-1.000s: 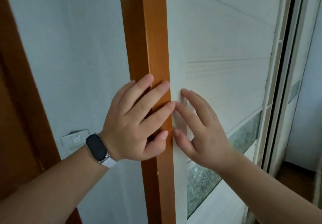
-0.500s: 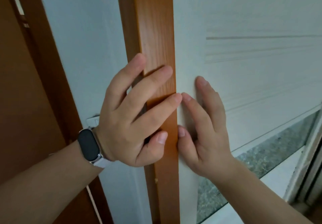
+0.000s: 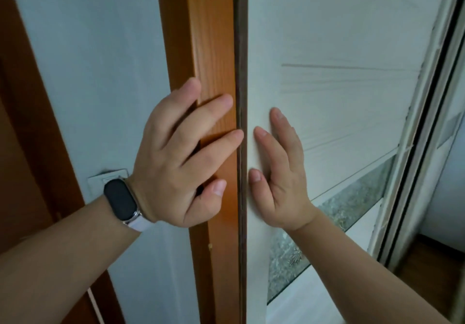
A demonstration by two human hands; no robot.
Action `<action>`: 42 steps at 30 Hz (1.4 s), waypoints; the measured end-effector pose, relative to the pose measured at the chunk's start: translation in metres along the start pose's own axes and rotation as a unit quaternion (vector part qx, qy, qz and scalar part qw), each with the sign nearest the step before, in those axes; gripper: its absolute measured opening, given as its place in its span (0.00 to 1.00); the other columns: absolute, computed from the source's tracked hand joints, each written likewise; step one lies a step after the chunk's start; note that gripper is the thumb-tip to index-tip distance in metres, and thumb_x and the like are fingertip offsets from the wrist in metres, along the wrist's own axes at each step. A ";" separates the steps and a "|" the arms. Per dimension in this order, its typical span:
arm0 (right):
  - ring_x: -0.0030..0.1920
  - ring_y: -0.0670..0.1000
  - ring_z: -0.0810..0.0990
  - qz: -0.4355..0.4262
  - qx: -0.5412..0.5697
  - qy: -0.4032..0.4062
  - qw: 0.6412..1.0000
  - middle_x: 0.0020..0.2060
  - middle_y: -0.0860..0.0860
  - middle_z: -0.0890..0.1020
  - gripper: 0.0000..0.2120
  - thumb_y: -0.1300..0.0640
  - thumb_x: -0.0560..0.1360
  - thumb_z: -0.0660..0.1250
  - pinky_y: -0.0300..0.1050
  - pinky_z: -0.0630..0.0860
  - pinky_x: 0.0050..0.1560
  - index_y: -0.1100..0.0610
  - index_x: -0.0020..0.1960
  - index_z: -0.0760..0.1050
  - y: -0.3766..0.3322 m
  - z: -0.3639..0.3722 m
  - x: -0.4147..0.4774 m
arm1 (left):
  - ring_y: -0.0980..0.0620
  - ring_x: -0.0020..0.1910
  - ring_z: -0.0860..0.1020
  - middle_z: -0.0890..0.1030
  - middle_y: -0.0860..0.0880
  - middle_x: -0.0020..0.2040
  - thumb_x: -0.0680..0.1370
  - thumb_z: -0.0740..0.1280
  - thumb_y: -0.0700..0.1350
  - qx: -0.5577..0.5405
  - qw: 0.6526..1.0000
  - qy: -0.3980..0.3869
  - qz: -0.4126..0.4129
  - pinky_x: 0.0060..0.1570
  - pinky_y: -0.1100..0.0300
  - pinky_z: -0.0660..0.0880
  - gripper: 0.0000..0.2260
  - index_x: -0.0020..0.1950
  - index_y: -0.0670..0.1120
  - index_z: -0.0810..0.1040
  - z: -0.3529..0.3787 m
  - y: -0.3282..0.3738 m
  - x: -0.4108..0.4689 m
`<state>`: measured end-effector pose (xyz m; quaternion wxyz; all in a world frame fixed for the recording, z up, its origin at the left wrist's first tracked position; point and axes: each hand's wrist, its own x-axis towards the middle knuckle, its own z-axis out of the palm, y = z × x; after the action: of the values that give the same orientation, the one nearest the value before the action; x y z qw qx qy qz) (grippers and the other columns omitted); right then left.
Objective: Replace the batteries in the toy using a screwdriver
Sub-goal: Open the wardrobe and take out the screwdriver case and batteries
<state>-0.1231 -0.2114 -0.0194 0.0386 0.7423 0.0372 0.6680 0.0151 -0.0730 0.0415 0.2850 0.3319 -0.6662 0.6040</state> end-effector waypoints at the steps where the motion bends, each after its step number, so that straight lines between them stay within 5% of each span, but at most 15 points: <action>1: 0.74 0.63 0.64 -0.001 -0.004 -0.002 1.000 0.72 0.63 0.62 0.23 0.51 0.80 0.55 0.70 0.66 0.66 0.62 0.71 0.64 0.004 -0.002 -0.001 | 0.45 0.79 0.56 0.71 0.38 0.68 0.77 0.55 0.51 0.001 1.000 -0.004 -0.001 0.75 0.48 0.57 0.22 0.64 0.42 0.75 0.000 0.001 0.000; 7: 0.75 0.62 0.62 -0.006 -0.014 -0.008 1.000 0.73 0.60 0.61 0.28 0.44 0.79 0.60 0.69 0.65 0.68 0.58 0.72 0.61 0.027 -0.011 -0.004 | 0.38 0.72 0.62 0.71 0.39 0.68 0.77 0.56 0.53 0.067 0.997 -0.045 0.000 0.73 0.46 0.60 0.22 0.65 0.43 0.74 -0.012 0.004 0.002; 14: 0.75 0.61 0.63 -0.009 -0.023 0.000 1.000 0.73 0.61 0.63 0.29 0.48 0.75 0.66 0.64 0.65 0.70 0.60 0.71 0.64 0.059 -0.027 -0.010 | 0.39 0.62 0.76 0.83 0.39 0.59 0.73 0.67 0.49 0.147 0.970 -0.176 0.084 0.51 0.45 0.69 0.16 0.56 0.42 0.83 -0.046 0.012 0.058; 19: 0.72 0.61 0.67 0.037 -0.048 0.020 0.998 0.70 0.62 0.68 0.33 0.45 0.71 0.70 0.60 0.68 0.69 0.61 0.70 0.65 0.082 -0.041 -0.017 | 0.39 0.50 0.81 0.83 0.41 0.50 0.78 0.62 0.48 0.164 0.960 -0.226 0.002 0.49 0.45 0.73 0.13 0.54 0.42 0.82 -0.020 0.044 0.096; 22: 0.70 0.60 0.70 0.041 -0.053 0.025 0.997 0.68 0.63 0.71 0.33 0.44 0.71 0.71 0.60 0.71 0.67 0.61 0.69 0.67 0.096 -0.050 -0.020 | 0.42 0.52 0.80 0.82 0.42 0.52 0.79 0.62 0.50 0.147 0.959 -0.235 -0.064 0.51 0.47 0.75 0.14 0.57 0.43 0.81 0.007 0.069 0.105; 27: 0.69 0.63 0.71 0.038 -0.037 0.052 0.997 0.66 0.64 0.73 0.37 0.47 0.67 0.76 0.64 0.72 0.64 0.62 0.68 0.66 0.126 -0.057 -0.028 | 0.48 0.63 0.76 0.79 0.46 0.64 0.77 0.63 0.51 0.078 0.943 -0.172 -0.273 0.59 0.55 0.73 0.18 0.64 0.45 0.78 0.076 0.108 0.103; 30: 0.68 0.64 0.71 0.036 -0.039 0.058 0.997 0.65 0.65 0.74 0.34 0.44 0.70 0.72 0.64 0.72 0.64 0.62 0.66 0.67 0.147 -0.064 -0.033 | 0.47 0.70 0.71 0.73 0.44 0.72 0.78 0.63 0.51 0.053 0.938 -0.127 -0.318 0.66 0.54 0.68 0.23 0.71 0.45 0.74 0.122 0.107 0.099; 35: 0.68 0.65 0.72 0.037 -0.042 0.061 0.997 0.65 0.64 0.74 0.32 0.40 0.72 0.69 0.64 0.73 0.63 0.62 0.65 0.69 0.181 -0.074 -0.040 | 0.44 0.77 0.64 0.63 0.42 0.78 0.78 0.64 0.51 0.025 0.956 -0.085 -0.280 0.74 0.52 0.63 0.28 0.77 0.45 0.62 0.193 0.089 0.100; 42: 0.69 0.64 0.70 0.035 -0.032 0.065 0.997 0.67 0.62 0.72 0.33 0.39 0.71 0.69 0.63 0.71 0.65 0.61 0.65 0.69 0.223 -0.086 -0.046 | 0.39 0.75 0.65 0.63 0.40 0.76 0.76 0.63 0.48 0.005 0.983 -0.017 -0.182 0.73 0.49 0.64 0.28 0.74 0.40 0.62 0.260 0.078 0.107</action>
<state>-0.2127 -0.4375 -0.0319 0.0368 0.6966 -0.0075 0.7165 -0.1068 -0.3379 0.0488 0.3769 0.4594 -0.5963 0.5398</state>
